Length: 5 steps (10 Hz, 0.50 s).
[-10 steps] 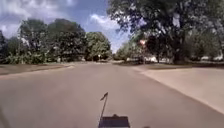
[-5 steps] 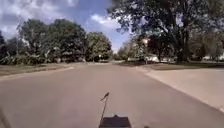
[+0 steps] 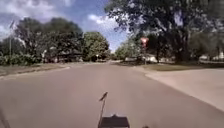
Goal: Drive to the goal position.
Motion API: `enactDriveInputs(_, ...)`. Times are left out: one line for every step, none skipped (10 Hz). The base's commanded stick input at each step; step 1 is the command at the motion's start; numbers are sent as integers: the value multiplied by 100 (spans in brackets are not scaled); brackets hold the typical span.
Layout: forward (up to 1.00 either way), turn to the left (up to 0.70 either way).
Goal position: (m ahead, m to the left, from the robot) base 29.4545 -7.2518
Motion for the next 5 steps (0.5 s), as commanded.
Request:
enactDriveInputs(100,-36)
enactDriveInputs(100,-23)
enactDriveInputs(100,-12)
enactDriveInputs(100,-1)
enactDriveInputs(100,0)
